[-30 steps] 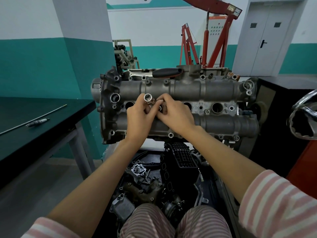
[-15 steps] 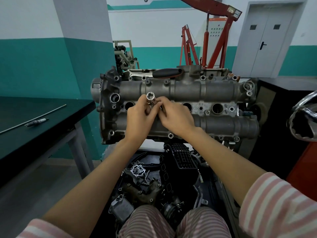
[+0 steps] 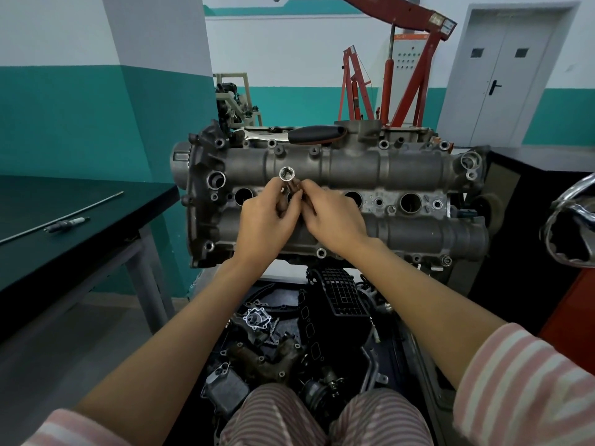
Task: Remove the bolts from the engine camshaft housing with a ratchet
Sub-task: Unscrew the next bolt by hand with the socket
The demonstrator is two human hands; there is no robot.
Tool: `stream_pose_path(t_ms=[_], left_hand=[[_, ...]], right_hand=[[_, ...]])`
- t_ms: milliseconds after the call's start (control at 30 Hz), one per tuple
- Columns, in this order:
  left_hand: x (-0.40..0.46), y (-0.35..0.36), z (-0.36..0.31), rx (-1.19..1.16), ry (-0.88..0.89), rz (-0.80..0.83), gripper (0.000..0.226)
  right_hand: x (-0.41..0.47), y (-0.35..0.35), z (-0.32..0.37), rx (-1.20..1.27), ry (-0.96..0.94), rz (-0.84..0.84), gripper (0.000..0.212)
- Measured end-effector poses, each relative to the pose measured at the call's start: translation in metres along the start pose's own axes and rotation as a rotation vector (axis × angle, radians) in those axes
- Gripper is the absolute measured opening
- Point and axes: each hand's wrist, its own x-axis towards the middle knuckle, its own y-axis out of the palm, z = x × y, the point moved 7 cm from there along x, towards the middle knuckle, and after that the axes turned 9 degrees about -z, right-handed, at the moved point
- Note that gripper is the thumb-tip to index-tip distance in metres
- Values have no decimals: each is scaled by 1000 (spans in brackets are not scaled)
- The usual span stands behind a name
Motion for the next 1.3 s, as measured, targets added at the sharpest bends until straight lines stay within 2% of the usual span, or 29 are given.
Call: stream_pose_path(t_ms=[133, 267, 367, 467, 700, 800, 967, 1133, 1300], left_hand=[[2, -2, 2, -46, -28, -34, 17], [2, -1, 4, -81, -67, -57, 21], [2, 0, 5, -71, -66, -61, 26], [1, 0, 4, -63, -59, -53, 24], [0, 0, 1, 7, -7, -12, 12], [1, -1, 2, 5, -11, -20, 14], [2, -1, 4, -41, -58, -44, 20], [2, -1, 4, -41, -74, -58, 26], [0, -1, -1, -7, -14, -8, 16]], right_hand=[[0, 0, -1, -4, 7, -12, 26], [1, -1, -5, 72, 101, 2, 32], [1, 0, -8, 96, 143, 15, 24], [1, -1, -7, 82, 116, 11, 16], [0, -2, 0, 26, -2, -15, 26], [0, -2, 0, 18, -10, -24, 27], [1, 0, -8, 91, 130, 1, 32], [1, -1, -8, 97, 130, 0, 15], [0, -1, -3, 39, 40, 7, 15]])
